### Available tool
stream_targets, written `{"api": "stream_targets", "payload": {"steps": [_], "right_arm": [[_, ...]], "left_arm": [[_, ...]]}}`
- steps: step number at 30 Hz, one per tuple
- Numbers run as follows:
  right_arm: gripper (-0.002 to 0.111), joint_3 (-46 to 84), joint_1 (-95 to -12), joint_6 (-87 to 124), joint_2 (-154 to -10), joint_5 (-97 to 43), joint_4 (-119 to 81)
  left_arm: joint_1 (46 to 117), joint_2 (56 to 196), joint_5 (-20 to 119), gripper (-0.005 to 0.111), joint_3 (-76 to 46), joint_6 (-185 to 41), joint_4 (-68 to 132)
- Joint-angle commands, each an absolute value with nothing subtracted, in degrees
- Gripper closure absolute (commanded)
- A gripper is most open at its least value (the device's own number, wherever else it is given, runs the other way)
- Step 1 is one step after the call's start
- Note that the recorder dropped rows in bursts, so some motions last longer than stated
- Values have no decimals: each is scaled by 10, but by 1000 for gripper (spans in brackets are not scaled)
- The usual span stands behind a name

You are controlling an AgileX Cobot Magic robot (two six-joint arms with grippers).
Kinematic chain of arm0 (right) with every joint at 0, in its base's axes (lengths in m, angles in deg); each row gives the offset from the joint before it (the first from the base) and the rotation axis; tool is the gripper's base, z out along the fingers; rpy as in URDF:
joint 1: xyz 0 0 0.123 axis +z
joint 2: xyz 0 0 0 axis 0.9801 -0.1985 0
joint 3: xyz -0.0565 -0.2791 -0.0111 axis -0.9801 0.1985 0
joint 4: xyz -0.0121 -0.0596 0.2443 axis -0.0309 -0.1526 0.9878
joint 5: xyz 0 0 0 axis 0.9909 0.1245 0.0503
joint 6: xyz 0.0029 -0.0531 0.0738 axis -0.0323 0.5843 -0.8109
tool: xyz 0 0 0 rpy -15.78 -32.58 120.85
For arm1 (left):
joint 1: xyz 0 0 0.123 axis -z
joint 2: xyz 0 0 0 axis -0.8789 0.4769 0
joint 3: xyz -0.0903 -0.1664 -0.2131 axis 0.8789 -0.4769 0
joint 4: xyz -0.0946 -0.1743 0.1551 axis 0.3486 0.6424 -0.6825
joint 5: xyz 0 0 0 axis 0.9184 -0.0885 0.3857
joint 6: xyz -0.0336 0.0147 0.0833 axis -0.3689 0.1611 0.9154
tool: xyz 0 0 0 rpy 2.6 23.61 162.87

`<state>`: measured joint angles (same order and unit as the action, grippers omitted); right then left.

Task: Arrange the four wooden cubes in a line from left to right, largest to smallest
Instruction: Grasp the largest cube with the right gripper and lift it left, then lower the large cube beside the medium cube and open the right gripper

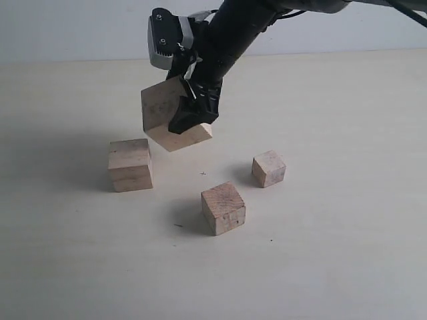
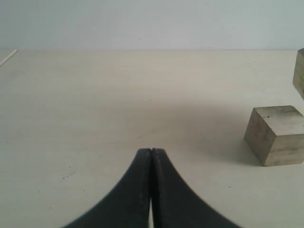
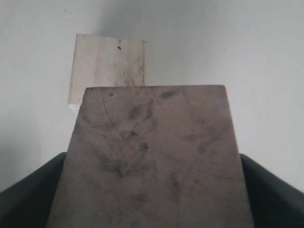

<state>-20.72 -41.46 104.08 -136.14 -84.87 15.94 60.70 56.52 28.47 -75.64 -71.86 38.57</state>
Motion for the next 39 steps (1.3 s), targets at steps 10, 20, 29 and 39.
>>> {"api": "stream_targets", "payload": {"steps": [10,20,29,39], "right_arm": [[108,-211,-470,1153,-1430,-843,319],[108,-211,-483,1276,-1468,-906,434],[108,-211,-483,1315,-1506,-898,524],[108,-211,-483,1321,-1509,-885,561]], "left_arm": [[610,562,291,107,-758,-723,385],[610,562,291,107,-758,-723,385],[610,562,291,107,-758,-723,385],[610,562,291,107,-758,-723,385]]}}
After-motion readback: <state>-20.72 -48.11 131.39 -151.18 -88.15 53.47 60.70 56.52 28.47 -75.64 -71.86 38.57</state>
